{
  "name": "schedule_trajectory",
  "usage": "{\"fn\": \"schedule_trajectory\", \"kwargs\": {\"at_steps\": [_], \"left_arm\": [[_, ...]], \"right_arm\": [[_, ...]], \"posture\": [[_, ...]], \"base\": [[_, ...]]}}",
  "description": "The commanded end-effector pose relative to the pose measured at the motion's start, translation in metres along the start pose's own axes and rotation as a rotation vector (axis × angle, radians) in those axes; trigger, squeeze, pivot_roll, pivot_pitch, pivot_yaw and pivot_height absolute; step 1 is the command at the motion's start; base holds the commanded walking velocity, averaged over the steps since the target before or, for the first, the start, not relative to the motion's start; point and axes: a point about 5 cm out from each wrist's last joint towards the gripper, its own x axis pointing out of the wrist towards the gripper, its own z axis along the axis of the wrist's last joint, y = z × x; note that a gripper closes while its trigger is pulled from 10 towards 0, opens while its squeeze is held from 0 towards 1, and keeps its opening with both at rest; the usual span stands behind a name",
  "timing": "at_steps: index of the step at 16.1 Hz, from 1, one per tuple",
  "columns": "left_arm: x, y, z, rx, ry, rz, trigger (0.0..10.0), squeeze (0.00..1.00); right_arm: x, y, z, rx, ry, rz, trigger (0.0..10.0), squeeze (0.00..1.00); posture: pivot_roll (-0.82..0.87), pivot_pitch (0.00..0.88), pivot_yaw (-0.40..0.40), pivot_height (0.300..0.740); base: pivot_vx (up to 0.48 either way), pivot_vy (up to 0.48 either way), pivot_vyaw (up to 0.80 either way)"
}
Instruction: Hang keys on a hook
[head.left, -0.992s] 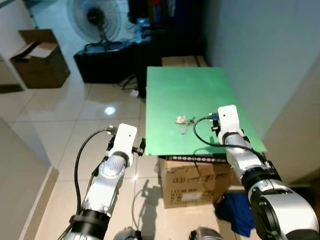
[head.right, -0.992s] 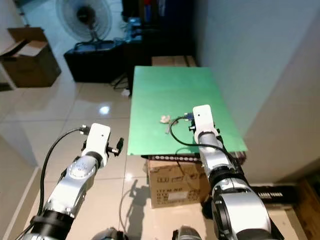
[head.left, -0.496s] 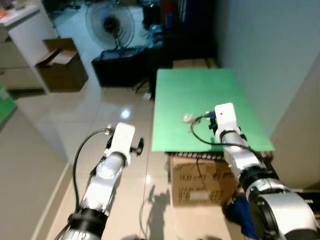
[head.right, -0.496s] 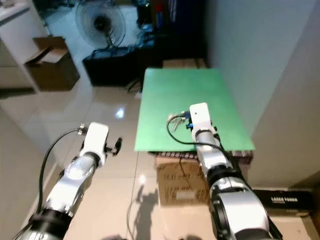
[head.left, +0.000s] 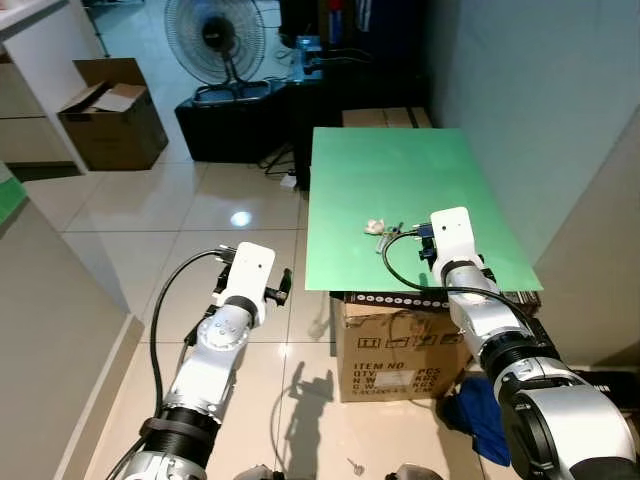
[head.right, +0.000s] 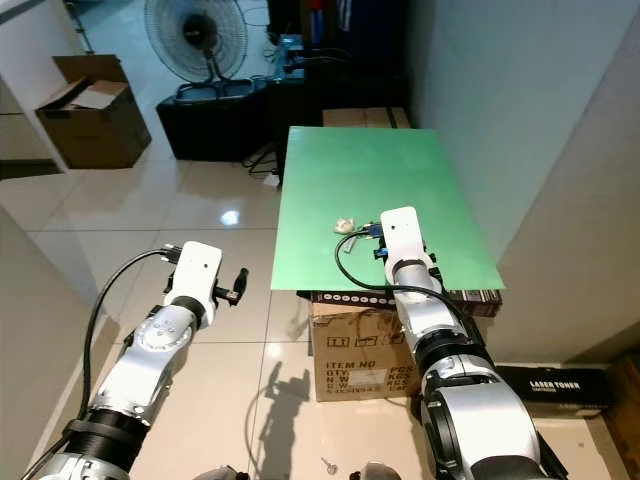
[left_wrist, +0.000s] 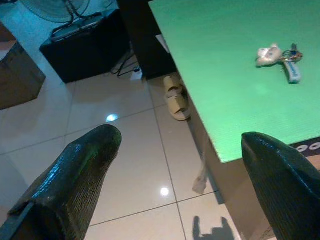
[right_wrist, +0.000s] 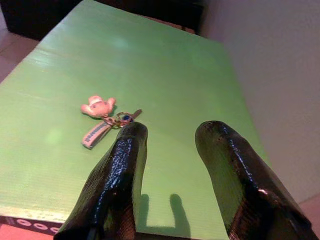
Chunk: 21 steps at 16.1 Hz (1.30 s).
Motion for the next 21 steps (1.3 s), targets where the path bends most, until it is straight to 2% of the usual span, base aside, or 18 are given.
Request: {"fn": "schedule_trajectory", "kwargs": {"at_steps": [1,3,4,5,7,8,12,16,21], "left_arm": [[0.002,0.001,0.005,-0.032,-0.020,0.008,10.0,0.00],[-0.001,0.001,0.011,-0.192,-0.060,0.018,10.0,0.00],[-0.004,0.005,0.012,-0.372,-0.081,0.058,10.0,0.00],[-0.004,0.006,0.011,-0.399,-0.081,0.068,10.0,0.00],[-0.004,0.008,0.008,-0.361,-0.067,0.069,10.0,0.00],[-0.003,0.007,0.008,-0.336,-0.065,0.059,10.0,0.00],[0.001,0.002,0.010,-0.275,-0.063,0.025,10.0,0.00],[0.002,-0.002,0.016,-0.185,-0.094,-0.023,10.0,0.00],[0.002,-0.008,0.017,-0.163,-0.101,-0.051,10.0,0.00]], "right_arm": [[0.000,-0.002,0.006,0.038,-0.037,-0.018,10.0,0.00],[-0.005,-0.010,0.007,0.139,-0.082,-0.056,10.0,0.00],[-0.023,-0.020,-0.005,0.205,-0.119,-0.059,10.0,0.00],[-0.027,-0.022,-0.009,0.215,-0.115,-0.061,10.0,0.00],[-0.041,-0.022,-0.029,0.224,-0.076,-0.074,10.0,0.00],[-0.042,-0.018,-0.031,0.229,-0.066,-0.078,10.0,0.00],[-0.044,-0.009,-0.020,0.233,-0.081,-0.068,10.0,0.00],[-0.042,-0.001,-0.019,0.212,-0.074,-0.044,10.0,0.00],[-0.042,0.001,-0.019,0.203,-0.059,-0.033,10.0,0.00]], "posture": [[-0.16,0.000,0.060,0.723],[-0.15,0.000,0.039,0.723],[-0.17,0.000,0.038,0.723],[-0.17,0.000,0.038,0.723],[-0.19,0.000,0.058,0.723],[-0.20,0.000,0.067,0.723],[-0.21,0.000,0.090,0.723],[-0.21,0.000,0.099,0.723],[-0.21,0.000,0.113,0.723]], "base": [[0.000,0.000,0.00],[0.000,0.000,0.00],[0.000,0.000,0.00],[0.000,0.000,0.00],[0.000,0.000,0.00],[0.000,0.000,0.00],[0.000,0.000,0.00],[0.443,0.000,0.00],[0.450,0.000,0.00]]}}
